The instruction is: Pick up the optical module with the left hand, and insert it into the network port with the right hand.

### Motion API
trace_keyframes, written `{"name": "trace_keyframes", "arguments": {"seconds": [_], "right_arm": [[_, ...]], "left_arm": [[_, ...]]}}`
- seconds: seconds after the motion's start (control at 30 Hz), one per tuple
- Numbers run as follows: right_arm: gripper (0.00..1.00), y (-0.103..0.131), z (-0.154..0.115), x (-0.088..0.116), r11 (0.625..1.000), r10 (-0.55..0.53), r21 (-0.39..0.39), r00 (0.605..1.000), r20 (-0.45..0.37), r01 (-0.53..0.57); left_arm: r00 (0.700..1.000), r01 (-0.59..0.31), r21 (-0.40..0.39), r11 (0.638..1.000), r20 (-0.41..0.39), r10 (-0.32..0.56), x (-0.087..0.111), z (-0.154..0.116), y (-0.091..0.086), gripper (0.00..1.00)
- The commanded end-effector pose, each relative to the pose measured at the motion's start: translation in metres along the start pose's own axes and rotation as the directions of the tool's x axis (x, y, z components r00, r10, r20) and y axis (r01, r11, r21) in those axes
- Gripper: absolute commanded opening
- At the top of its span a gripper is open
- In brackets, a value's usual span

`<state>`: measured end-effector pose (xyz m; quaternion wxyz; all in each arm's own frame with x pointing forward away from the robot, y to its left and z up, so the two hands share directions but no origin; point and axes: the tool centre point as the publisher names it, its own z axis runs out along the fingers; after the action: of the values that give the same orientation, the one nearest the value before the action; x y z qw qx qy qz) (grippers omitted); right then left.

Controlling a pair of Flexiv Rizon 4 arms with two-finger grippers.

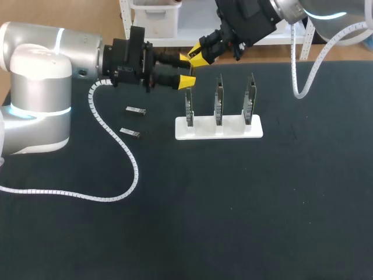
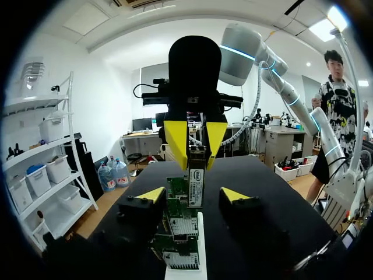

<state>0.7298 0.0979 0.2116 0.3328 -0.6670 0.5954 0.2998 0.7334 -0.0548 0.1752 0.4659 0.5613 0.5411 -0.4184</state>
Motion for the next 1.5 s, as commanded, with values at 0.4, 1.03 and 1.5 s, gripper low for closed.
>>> {"name": "trace_keyframes", "arguments": {"seconds": [0.4,1.03,1.5], "right_arm": [[0.0,0.002,-0.001,0.0,1.0,-0.001,0.004,1.0,0.001,0.001],[0.0,0.002,-0.001,0.0,1.0,-0.001,0.004,1.0,0.001,0.001],[0.0,0.002,-0.001,0.0,1.0,-0.001,0.004,1.0,0.001,0.001]], "left_arm": [[0.998,-0.019,0.001,1.0,-0.062,0.019,0.0,-0.003,0.007,1.0],[0.924,-0.061,0.042,0.997,-0.376,0.072,0.011,-0.036,0.037,1.0],[0.884,-0.059,-0.001,0.998,-0.465,0.051,0.017,-0.067,0.049,1.0]]}}
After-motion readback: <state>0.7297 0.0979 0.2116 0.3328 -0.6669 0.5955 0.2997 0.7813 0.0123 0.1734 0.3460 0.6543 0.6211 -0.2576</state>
